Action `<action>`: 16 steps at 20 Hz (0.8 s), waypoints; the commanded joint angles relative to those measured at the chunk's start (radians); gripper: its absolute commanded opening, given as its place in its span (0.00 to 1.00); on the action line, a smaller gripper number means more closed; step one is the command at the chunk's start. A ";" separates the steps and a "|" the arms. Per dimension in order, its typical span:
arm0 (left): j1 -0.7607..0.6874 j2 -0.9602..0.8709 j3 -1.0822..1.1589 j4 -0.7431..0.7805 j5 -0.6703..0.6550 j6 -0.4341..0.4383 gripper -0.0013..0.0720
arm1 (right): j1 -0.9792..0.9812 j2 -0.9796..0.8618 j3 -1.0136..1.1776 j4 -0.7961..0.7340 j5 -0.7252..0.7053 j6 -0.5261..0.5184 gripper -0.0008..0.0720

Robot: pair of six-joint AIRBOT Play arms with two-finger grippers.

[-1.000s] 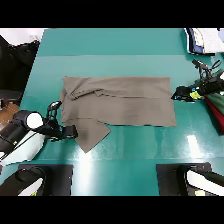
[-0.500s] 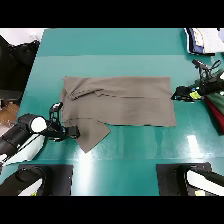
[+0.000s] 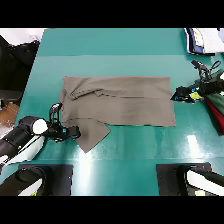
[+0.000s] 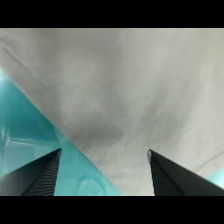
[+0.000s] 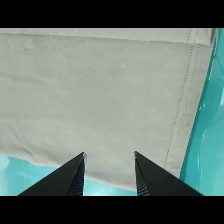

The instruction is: Fold the shirts.

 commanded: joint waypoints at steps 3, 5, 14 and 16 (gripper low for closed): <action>0.000 -0.038 -0.003 -0.005 0.025 -0.008 0.90 | 0.000 0.001 0.000 0.000 0.005 0.000 0.51; 0.000 -0.093 -0.002 -0.054 0.027 0.000 0.90 | 0.000 0.001 0.000 0.000 0.011 0.000 0.51; 0.000 -0.106 0.016 -0.123 0.021 0.100 0.06 | 0.000 0.001 -0.001 -0.008 0.032 0.000 0.51; 0.000 -0.099 0.062 -0.101 -0.039 0.136 0.06 | -0.011 0.000 -0.001 -0.010 0.065 0.000 0.51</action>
